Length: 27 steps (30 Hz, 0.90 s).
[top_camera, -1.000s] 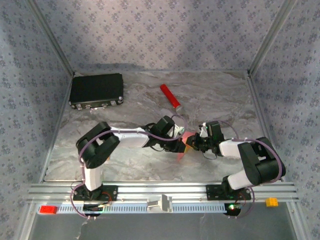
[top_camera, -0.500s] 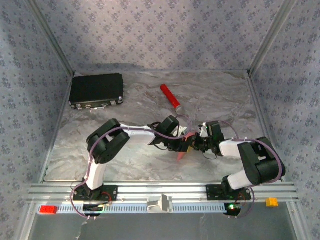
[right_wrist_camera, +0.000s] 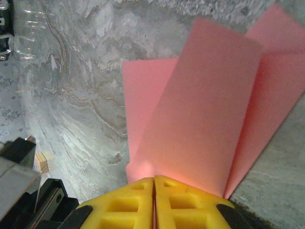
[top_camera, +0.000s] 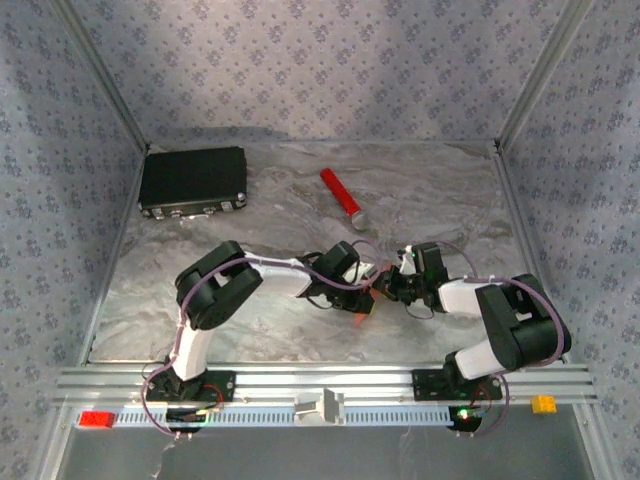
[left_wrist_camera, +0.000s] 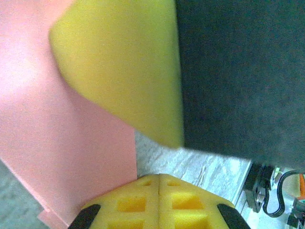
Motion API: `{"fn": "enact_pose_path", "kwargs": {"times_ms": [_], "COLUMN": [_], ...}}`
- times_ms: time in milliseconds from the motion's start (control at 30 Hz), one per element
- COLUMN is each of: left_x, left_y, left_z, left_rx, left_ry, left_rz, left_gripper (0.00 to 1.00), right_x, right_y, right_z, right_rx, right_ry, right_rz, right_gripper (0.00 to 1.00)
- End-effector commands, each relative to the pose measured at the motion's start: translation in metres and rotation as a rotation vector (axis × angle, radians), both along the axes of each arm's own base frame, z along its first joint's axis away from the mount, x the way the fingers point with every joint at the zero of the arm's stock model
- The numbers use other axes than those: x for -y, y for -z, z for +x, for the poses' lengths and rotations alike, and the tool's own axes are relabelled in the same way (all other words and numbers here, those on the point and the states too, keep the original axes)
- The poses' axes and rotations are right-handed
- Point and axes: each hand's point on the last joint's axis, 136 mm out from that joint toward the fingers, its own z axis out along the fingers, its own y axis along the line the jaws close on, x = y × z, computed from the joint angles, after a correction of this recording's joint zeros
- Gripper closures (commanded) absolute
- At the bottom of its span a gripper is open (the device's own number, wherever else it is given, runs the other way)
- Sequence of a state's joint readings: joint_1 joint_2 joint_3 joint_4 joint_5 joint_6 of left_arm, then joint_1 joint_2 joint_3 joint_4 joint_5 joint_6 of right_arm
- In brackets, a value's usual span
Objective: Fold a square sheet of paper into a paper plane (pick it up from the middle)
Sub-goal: Perform the fifth fold on the wing at the bottom-center of the table.
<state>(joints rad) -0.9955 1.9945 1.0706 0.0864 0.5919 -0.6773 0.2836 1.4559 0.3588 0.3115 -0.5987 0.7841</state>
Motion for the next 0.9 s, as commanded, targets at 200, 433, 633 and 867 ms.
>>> {"fn": "enact_pose_path", "kwargs": {"times_ms": [200, 433, 633, 867], "left_x": [-0.048, -0.047, -0.041, -0.039], "left_y": [0.033, 0.034, 0.035, 0.039], "left_z": [-0.047, -0.046, -0.041, -0.040], "left_rx": [-0.085, -0.072, -0.070, -0.081], "left_ry": [0.041, 0.027, 0.010, 0.001], "left_rz": [0.172, 0.164, 0.148, 0.139], "left_gripper": [0.94, 0.94, 0.96, 0.96], "right_x": [0.021, 0.017, 0.014, 0.009], "right_y": [0.027, 0.023, -0.015, -0.034], "right_z": [-0.011, -0.011, -0.001, -0.011], "right_rx": [-0.081, -0.070, 0.029, 0.074], "right_ry": [0.047, 0.037, 0.031, 0.017], "right_rz": [-0.101, -0.082, -0.058, -0.058], "right_gripper": [0.89, 0.89, 0.88, 0.87]}}
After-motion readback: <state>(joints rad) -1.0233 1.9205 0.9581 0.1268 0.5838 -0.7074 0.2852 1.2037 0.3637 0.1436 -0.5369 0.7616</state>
